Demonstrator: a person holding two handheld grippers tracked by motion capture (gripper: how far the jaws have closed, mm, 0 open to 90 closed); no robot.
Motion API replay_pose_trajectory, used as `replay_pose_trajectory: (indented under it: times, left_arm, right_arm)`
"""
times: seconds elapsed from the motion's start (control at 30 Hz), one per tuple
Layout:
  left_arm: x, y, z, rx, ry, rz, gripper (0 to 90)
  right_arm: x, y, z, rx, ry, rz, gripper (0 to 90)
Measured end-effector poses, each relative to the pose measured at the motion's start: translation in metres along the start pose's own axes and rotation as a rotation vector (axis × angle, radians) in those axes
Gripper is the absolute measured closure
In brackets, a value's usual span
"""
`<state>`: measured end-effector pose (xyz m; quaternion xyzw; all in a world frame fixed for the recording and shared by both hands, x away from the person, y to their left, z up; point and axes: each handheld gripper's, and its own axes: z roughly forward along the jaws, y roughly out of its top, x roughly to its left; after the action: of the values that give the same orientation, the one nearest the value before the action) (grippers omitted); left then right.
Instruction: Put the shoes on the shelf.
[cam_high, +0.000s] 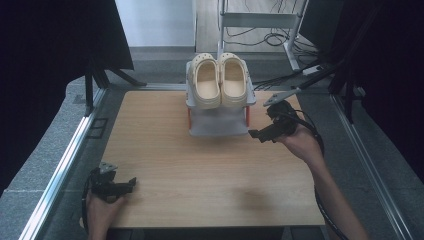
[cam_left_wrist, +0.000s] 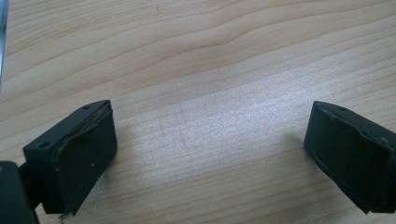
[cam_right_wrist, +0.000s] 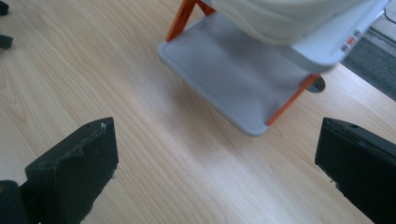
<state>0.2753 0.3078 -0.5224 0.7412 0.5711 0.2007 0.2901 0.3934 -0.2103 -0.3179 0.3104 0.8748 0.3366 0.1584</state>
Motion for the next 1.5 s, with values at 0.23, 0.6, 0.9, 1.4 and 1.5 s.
replay_pose_trajectory:
  times: [0.23,0.6,0.9,1.4,1.5]
  left_arm:
    - [0.0,0.0,0.0,0.0,0.0,0.0,2.4]
    - [-0.001,0.0,0.0,-0.002,0.003,-0.001,2.4]
    - [-0.001,0.0,0.0,-0.001,0.003,-0.003,2.4]
    - [-0.001,0.0,0.0,-0.002,0.003,-0.006,2.5]
    - [-0.002,0.0,0.0,-0.002,0.003,-0.006,2.5]
  right_arm:
    - [-0.008,-0.027,-0.009,-0.015,-0.013,0.017,0.0]
    - [-0.006,-0.065,-0.01,-0.026,-0.034,0.022,0.0]
    - [-0.004,-0.095,0.002,-0.035,-0.031,0.04,0.0]
    - [0.005,-0.139,0.036,-0.039,-0.042,0.068,0.0]
    - [0.008,-0.149,0.046,-0.039,-0.038,0.081,0.0]
